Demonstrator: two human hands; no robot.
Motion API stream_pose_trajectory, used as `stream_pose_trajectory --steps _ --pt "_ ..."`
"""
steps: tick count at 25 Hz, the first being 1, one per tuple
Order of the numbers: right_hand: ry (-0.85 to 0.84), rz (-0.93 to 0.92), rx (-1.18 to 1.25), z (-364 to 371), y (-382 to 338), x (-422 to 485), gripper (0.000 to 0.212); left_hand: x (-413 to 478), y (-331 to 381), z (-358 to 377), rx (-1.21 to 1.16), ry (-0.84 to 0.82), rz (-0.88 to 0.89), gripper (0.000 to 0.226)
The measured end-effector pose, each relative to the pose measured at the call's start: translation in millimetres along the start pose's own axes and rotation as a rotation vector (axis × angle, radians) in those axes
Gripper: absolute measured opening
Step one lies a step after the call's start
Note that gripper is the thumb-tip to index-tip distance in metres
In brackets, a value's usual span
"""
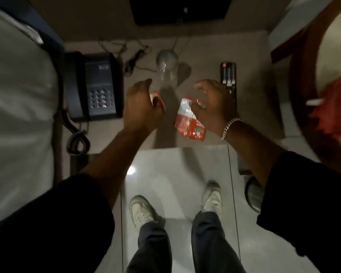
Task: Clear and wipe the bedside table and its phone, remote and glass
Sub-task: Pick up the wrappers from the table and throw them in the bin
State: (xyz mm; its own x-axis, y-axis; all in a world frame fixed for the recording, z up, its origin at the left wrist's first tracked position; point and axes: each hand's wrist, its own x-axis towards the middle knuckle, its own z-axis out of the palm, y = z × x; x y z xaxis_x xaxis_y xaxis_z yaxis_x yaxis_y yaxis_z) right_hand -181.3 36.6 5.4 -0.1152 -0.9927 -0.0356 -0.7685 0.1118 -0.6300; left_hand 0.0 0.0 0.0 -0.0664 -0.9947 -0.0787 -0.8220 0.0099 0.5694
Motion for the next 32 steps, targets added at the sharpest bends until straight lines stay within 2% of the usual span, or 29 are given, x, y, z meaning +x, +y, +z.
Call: stream_pose_trajectory --steps 3,6,8,11,16,18,21,26,32 --pt "-0.057 0.013 -0.116 42.3 38.4 2.2 0.046 16.1 -39.6 45.1 0.154 -0.072 0.01 0.045" --pt "-0.103 0.039 -0.208 59.4 54.0 5.2 0.06 23.1 -50.1 65.4 0.359 -0.097 -0.008 0.048" --pt "-0.074 0.052 -0.235 64.0 59.4 9.1 0.06 26.0 -45.7 70.1 0.382 -0.045 0.01 0.049" --pt "0.021 0.075 -0.073 68.0 59.2 5.3 0.058 31.0 -42.8 72.3 0.236 0.013 0.011 0.035" --pt "0.173 0.316 0.302 36.0 66.5 -33.2 0.042 -0.9 -12.6 79.2 -0.102 -0.018 -0.135 0.019" --pt "0.295 0.372 0.428 12.3 76.1 -65.4 0.034 -22.1 16.8 85.3 -0.238 -0.088 -0.196 0.02" --pt "0.468 0.502 0.477 -18.7 105.5 -128.9 0.022 -62.8 70.4 101.8 -0.392 -0.266 -0.224 0.009" --pt "0.703 0.83 0.48 -58.5 186.0 -270.2 0.024 -147.0 155.4 167.4 -0.438 -0.565 -0.13 0.008" --pt "0.992 1.151 0.442 -82.2 274.3 -383.3 0.026 -241.3 215.9 264.2 -0.264 -0.65 0.241 0.021"
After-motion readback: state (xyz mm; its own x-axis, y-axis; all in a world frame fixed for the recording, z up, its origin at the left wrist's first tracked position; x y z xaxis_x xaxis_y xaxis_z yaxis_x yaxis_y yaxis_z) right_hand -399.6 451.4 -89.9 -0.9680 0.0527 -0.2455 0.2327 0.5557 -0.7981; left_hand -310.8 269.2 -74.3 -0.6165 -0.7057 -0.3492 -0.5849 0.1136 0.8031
